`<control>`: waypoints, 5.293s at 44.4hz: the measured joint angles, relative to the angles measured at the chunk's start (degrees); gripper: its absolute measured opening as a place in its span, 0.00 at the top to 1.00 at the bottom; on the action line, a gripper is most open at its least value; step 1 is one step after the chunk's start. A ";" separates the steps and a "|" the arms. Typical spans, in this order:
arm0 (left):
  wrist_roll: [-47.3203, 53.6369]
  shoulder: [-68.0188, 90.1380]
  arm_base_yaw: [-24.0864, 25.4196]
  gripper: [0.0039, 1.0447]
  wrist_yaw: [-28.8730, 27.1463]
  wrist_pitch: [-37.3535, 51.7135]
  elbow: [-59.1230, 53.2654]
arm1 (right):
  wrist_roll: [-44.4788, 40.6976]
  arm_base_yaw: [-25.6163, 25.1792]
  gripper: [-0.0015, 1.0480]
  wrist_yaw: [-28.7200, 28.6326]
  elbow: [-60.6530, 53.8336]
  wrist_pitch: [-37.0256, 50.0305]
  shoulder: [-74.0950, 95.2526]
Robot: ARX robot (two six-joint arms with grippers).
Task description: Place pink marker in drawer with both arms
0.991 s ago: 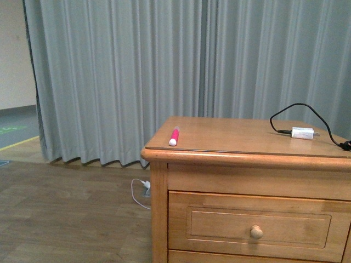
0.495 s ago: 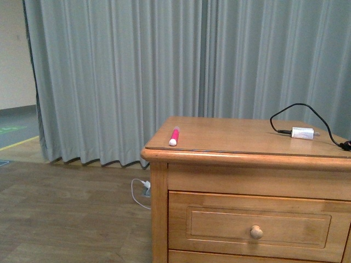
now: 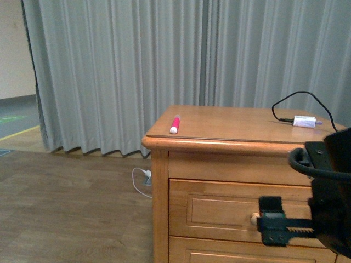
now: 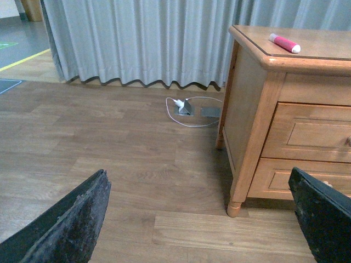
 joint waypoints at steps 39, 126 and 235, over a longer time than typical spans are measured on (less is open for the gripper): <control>0.00 0.00 0.00 0.06 0.00 0.00 -0.02 | -4.76 -1.11 0.08 -3.91 28.48 -1.09 29.90; 0.00 0.00 0.00 0.06 0.00 0.00 -0.02 | 8.22 3.21 0.29 -4.46 -12.83 -0.76 -10.51; -1.95 104.72 -17.84 0.06 -10.88 1.53 84.19 | 6.64 6.86 0.08 -2.58 -14.14 -29.81 -52.72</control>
